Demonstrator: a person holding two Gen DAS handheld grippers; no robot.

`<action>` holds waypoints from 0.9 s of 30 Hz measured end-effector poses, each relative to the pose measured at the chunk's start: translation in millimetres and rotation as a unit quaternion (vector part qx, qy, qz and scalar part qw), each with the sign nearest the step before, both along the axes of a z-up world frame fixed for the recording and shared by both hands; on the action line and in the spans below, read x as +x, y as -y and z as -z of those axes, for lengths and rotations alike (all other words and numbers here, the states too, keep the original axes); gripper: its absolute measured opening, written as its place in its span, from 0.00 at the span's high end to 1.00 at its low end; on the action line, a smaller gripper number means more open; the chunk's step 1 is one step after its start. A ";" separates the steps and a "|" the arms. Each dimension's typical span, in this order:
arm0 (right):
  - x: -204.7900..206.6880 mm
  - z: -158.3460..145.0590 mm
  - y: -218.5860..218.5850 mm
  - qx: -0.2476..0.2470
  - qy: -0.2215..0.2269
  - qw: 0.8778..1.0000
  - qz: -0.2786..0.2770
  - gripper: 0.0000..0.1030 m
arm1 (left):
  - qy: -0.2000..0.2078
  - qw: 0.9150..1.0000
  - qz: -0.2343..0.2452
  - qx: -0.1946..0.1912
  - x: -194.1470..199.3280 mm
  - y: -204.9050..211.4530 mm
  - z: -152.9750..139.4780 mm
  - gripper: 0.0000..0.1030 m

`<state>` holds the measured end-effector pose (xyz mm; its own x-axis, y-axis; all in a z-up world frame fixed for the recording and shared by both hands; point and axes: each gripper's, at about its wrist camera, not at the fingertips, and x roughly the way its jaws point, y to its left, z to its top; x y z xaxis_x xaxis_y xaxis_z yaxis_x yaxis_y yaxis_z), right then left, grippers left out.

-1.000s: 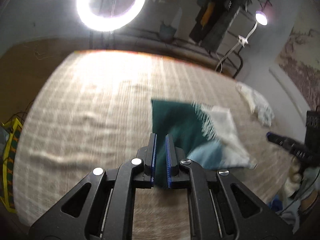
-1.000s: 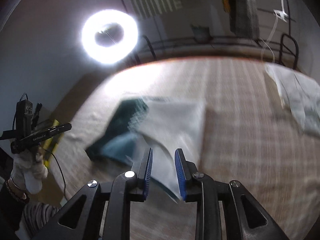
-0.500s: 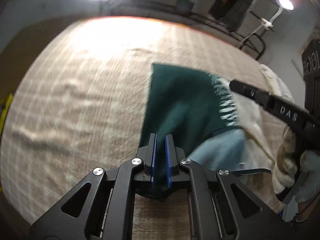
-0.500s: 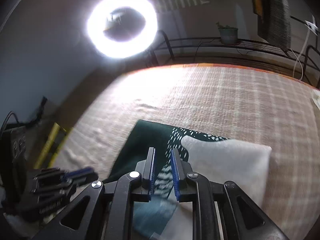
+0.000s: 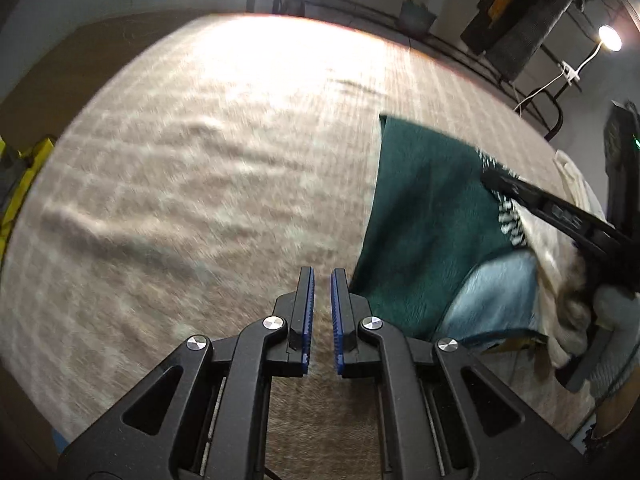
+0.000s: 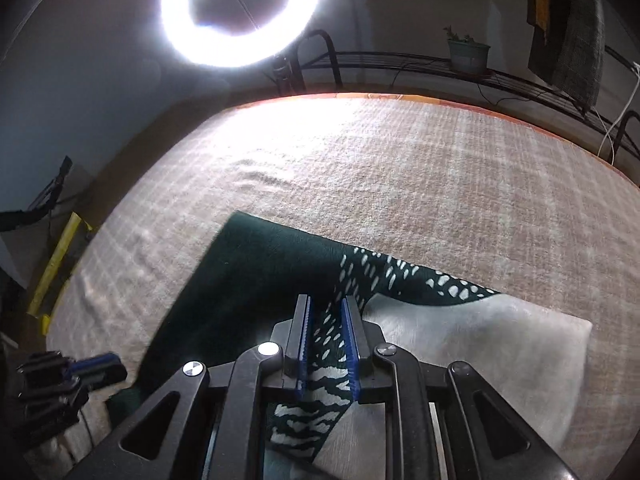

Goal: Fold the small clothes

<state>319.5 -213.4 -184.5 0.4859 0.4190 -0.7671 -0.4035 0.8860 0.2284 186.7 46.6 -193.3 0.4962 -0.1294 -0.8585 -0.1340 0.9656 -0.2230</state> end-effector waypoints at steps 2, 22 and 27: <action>-8.6 -11.9 8.2 0.021 -0.004 1.000 -0.005 0.85 | 0.011 1.000 0.001 0.002 -0.1 -3.7 -6.2 0.94; -85.5 -29.5 26.5 0.042 -0.032 0.996 -0.066 0.63 | -0.008 0.993 -0.026 -0.115 22.3 -13.0 -5.3 0.65; -96.0 -47.8 97.3 0.096 -0.026 0.995 -0.008 0.57 | -0.031 0.990 -0.016 -0.137 30.4 -15.7 8.1 0.65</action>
